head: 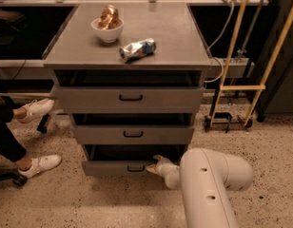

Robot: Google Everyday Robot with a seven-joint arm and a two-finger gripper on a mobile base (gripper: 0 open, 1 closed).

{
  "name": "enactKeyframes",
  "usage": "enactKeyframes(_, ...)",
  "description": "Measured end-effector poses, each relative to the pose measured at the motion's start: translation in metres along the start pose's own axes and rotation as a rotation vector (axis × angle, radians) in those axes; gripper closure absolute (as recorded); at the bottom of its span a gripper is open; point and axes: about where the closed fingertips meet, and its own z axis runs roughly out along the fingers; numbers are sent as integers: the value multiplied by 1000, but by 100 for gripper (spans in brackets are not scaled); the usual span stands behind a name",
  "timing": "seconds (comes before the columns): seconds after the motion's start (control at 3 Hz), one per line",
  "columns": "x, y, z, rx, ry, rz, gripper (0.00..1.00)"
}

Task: Open bottom drawer

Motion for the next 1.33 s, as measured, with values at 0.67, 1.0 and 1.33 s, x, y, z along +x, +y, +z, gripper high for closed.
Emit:
enactKeyframes(0.67, 2, 10, -11, -9, 0, 29, 100)
enactKeyframes(1.0, -2, 8, -14, -9, 0, 29, 100)
enactKeyframes(1.33, 13, 28, -24, -23, -2, 35, 100)
